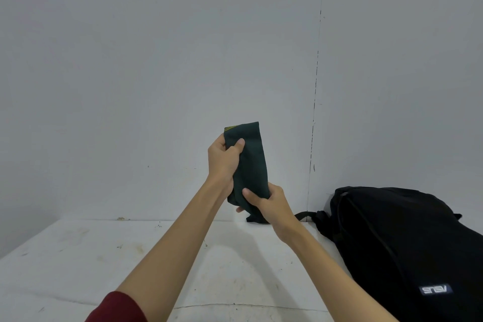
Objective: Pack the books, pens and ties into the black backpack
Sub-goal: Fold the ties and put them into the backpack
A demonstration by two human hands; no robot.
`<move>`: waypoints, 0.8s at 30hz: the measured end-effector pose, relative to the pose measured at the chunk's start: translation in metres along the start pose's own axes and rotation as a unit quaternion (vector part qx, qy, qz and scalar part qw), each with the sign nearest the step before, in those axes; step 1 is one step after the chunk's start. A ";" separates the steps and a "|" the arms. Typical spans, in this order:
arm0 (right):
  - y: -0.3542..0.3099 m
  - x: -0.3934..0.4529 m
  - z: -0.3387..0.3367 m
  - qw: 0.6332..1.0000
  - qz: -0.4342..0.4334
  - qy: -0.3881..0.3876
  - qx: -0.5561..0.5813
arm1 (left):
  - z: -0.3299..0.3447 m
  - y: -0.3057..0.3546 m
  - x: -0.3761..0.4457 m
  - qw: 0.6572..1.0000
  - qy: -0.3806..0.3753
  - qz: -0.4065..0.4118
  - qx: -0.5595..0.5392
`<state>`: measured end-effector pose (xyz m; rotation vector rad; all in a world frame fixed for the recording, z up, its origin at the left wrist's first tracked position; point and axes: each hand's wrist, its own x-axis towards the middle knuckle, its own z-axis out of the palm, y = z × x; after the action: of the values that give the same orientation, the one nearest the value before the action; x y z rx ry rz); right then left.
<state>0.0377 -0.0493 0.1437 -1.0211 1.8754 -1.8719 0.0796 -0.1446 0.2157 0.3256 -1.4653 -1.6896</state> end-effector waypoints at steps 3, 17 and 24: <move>0.002 0.000 -0.001 1.000 0.001 0.013 -0.028 | 0.001 -0.003 -0.003 1.000 0.012 0.001 0.012; -0.026 0.013 -0.007 0.999 -0.039 0.021 -0.020 | 0.007 -0.001 0.003 0.997 -0.002 0.057 0.059; -0.020 0.010 -0.005 0.998 -0.051 0.010 -0.022 | 0.007 -0.006 0.006 0.997 -0.020 0.033 0.069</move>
<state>0.0326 -0.0503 0.1662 -1.1374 1.9177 -1.9105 0.0687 -0.1452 0.2142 0.3163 -1.6087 -1.5542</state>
